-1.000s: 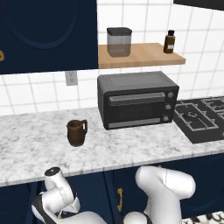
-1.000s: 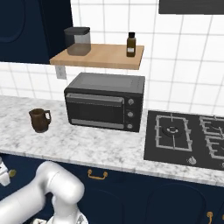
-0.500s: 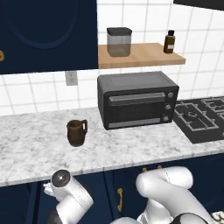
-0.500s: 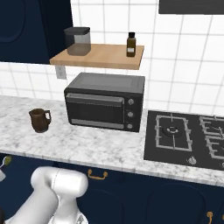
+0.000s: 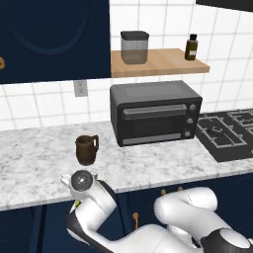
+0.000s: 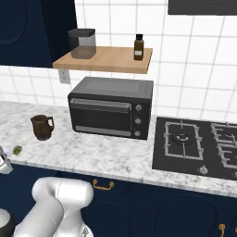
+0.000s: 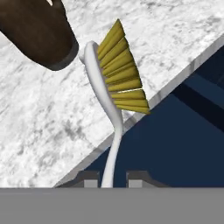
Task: Pick the dish brush from the drawer and place it on the counter.
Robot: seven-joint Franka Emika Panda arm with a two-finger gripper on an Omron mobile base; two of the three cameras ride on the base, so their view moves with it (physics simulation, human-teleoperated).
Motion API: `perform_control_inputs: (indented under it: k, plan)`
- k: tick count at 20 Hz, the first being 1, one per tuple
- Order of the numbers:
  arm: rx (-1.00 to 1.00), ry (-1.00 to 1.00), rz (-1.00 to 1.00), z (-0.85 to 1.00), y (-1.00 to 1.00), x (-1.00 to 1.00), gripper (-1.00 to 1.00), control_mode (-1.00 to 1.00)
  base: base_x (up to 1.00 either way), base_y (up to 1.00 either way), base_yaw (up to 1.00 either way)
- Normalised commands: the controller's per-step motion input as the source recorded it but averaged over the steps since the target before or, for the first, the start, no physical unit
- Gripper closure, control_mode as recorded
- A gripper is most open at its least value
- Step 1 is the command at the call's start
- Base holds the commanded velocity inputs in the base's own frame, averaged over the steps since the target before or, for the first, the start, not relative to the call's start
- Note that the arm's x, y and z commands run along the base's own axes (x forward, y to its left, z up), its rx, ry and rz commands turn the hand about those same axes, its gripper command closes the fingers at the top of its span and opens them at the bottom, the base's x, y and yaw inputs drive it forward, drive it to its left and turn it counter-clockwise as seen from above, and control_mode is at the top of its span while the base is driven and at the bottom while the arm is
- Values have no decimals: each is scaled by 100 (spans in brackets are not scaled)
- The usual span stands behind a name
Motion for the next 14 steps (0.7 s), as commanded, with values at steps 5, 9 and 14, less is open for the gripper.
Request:
perform_control_inputs:
  k: [5,9,14]
  plan:
    - [2,9,-22,59,-73,71,100,-100,0,0,0]
    - [5,0,-18,8,-100,52,100,-100,0,0,0]
    - [10,0,-13,-5,-98,28,100,-100,0,0,0]
